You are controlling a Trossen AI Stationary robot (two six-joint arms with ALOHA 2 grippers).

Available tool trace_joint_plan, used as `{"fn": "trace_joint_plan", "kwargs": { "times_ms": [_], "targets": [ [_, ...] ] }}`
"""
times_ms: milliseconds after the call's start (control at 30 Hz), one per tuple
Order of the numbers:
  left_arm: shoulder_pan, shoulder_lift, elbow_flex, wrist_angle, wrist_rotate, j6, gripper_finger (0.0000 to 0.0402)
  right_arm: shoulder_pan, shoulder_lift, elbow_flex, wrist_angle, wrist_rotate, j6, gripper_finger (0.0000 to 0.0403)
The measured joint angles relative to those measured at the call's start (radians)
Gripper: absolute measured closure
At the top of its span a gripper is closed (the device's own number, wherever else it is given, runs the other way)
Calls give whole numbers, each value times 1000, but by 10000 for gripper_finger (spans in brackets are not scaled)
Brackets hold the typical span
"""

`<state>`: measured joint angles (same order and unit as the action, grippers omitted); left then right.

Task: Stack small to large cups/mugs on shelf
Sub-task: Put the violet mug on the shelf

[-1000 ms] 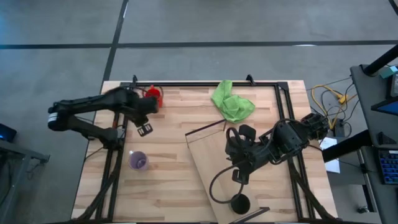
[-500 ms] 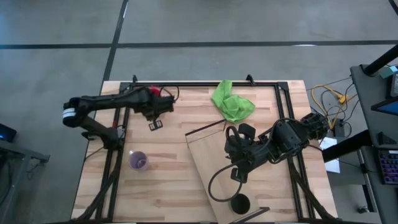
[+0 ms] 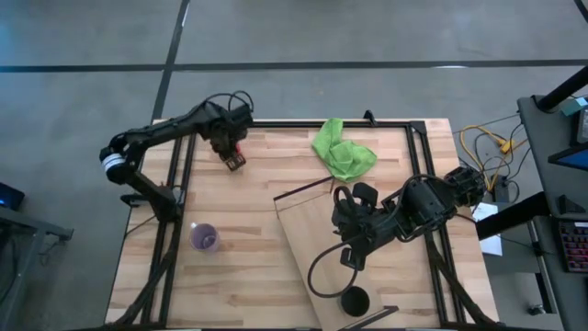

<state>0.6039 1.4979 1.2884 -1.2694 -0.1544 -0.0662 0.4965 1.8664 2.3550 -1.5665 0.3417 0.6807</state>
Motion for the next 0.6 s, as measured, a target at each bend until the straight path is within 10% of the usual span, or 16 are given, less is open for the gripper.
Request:
{"fn": "trace_joint_plan", "kwargs": {
  "times_ms": [600],
  "targets": [
    [75,1,-3,89,134,3,355,0,0,0,0,0,0,330]
  ]
}}
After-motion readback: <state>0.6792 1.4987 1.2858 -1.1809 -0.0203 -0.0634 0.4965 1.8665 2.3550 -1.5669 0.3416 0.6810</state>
